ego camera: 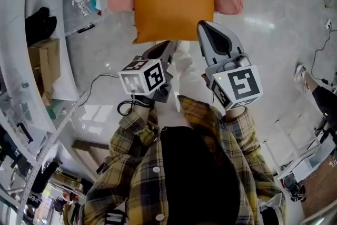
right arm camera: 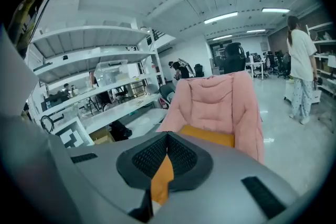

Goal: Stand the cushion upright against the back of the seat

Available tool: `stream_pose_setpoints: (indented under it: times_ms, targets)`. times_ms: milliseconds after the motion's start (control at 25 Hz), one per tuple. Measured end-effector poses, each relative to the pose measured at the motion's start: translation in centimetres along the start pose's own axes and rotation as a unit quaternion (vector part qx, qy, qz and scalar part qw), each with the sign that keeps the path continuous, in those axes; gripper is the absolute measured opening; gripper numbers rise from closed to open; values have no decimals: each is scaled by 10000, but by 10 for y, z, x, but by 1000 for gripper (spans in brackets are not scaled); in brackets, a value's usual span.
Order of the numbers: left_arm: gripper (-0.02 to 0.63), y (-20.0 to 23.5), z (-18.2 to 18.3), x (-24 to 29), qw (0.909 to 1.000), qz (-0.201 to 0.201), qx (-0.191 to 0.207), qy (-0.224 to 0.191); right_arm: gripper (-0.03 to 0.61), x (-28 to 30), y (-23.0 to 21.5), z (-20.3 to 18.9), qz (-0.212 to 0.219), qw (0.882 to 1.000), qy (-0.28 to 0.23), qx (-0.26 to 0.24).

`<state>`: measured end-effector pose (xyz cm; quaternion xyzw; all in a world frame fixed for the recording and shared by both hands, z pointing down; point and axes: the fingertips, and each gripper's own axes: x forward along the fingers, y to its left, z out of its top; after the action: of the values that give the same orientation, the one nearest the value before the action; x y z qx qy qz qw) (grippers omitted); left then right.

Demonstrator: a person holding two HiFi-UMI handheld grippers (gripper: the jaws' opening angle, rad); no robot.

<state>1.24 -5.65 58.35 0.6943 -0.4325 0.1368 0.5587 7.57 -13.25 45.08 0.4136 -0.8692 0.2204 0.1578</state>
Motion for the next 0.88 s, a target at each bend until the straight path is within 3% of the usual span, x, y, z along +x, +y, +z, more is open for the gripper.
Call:
stream_pose_setpoints:
  times_ms: [200, 440, 680, 880]
  targets:
    - [77, 33, -38, 40, 9962, 47, -754, 441, 17, 10, -8, -23, 35, 9998, 138, 118]
    - [148, 70, -66, 62, 9895, 277, -1289, 596, 17, 17, -11, -40, 30, 9995, 264, 151]
    - [173, 119, -93, 85, 9831, 556, -1606, 685, 17, 36, -15, -54, 82, 9993, 327, 173]
    - [192, 141, -115, 109, 9817, 406, -1704, 752, 17, 45, -20, -63, 134, 9989, 402, 210]
